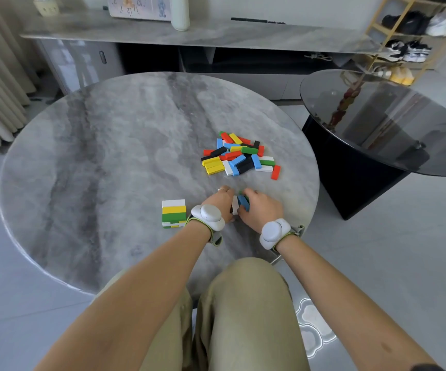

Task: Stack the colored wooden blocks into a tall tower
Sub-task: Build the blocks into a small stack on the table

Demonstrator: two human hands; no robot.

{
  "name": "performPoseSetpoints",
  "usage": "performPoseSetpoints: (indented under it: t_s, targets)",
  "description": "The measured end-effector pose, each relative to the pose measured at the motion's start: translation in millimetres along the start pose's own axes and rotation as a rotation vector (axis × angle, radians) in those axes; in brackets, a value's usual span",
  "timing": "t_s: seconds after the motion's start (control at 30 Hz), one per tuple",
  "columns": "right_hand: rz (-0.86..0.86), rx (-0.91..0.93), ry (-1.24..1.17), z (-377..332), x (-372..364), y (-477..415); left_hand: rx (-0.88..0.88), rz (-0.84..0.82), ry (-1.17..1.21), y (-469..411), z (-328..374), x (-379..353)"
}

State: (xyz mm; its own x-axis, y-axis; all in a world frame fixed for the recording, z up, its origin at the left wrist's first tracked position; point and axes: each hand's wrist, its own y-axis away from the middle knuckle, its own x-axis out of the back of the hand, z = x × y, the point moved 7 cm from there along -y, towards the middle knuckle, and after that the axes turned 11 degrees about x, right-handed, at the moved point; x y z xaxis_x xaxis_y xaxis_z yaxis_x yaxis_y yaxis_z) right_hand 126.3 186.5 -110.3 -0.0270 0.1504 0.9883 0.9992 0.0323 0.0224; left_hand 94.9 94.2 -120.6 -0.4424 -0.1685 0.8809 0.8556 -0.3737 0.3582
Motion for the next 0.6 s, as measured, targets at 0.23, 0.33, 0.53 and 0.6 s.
performPoseSetpoints:
  t_s: [0.23, 0.33, 0.53, 0.6]
  targets:
    - [-0.203, 0.130, -0.214, -2.7, -7.8, -4.1, -0.069, -0.007, 0.014, 0.8, 1.8, -1.1]
    - [-0.313, 0.156, -0.314, 0.1, -11.4, -3.3, -0.073, -0.002, 0.036, 2.8, -2.4, 0.6]
    - [-0.298, 0.171, -0.371, 3.9, -13.4, -9.0, -0.050, 0.028, 0.077, 1.8, -5.1, 2.4]
    - [-0.286, 0.176, -0.371, 4.1, -13.7, -9.8, -0.034, 0.037, 0.088, 1.7, -6.5, 3.5]
